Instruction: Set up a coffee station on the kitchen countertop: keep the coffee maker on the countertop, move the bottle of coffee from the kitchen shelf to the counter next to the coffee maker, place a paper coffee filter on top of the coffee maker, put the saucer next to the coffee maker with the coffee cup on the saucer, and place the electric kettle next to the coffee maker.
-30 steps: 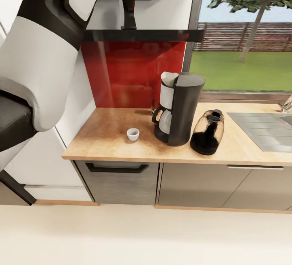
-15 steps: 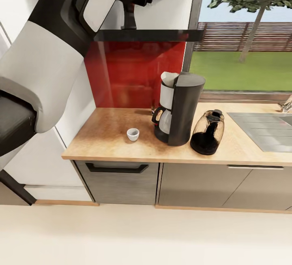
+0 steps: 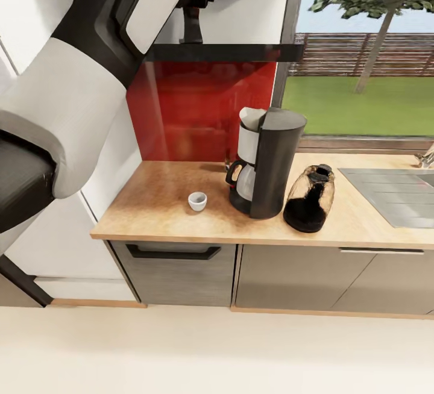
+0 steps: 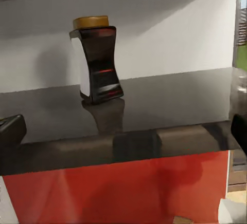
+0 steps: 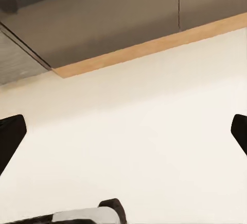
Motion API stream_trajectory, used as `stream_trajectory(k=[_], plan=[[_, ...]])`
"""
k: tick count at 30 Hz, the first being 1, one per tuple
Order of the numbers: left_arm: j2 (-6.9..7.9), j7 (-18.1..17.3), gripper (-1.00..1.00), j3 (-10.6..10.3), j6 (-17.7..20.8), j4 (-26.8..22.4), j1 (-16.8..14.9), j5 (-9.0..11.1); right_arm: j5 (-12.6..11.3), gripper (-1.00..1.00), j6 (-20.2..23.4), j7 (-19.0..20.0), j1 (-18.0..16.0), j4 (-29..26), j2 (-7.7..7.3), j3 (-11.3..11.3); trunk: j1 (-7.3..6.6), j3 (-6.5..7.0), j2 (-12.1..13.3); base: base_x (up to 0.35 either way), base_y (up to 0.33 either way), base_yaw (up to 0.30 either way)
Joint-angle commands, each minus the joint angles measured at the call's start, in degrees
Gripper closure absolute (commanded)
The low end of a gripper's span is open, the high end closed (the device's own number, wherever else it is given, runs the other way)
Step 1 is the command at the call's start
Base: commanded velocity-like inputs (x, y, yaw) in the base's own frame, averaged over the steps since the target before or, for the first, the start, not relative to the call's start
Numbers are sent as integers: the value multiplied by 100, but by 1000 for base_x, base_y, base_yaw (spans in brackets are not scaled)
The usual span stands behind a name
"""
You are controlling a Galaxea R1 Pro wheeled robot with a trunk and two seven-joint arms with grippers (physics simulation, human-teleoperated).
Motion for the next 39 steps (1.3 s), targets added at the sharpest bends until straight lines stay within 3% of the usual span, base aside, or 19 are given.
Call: stream_trajectory(k=[1, 5, 9, 15, 39], plan=[[0, 110, -100, -15, -38, 30, -7, 67, 17, -100, -90, 62, 2, 80, 3, 7, 4, -7, -6, 181, 0, 0], [0, 340, -100, -13, -157, 119, -7, 123, 365, -100, -528, 169, 4, 483, 63, 29, 4, -7, -6, 86, 0, 0], [0, 407, -100, -11, -191, 145, -7, 166, 997, -100, -1066, 200, 6, 837, 175, 38, 4, -7, -6, 87, 0, 0], [0, 422, -100, -17, -199, 153, -7, 184, 1478, -100, -1534, 207, 7, 943, 393, 40, 4, -7, -6, 165, 0, 0], [0, 425, -100, -11, -212, 140, 116, 195, 1581, -100, -1618, 164, 5, 967, 446, 32, 4, -7, -6, 174, 0, 0]])
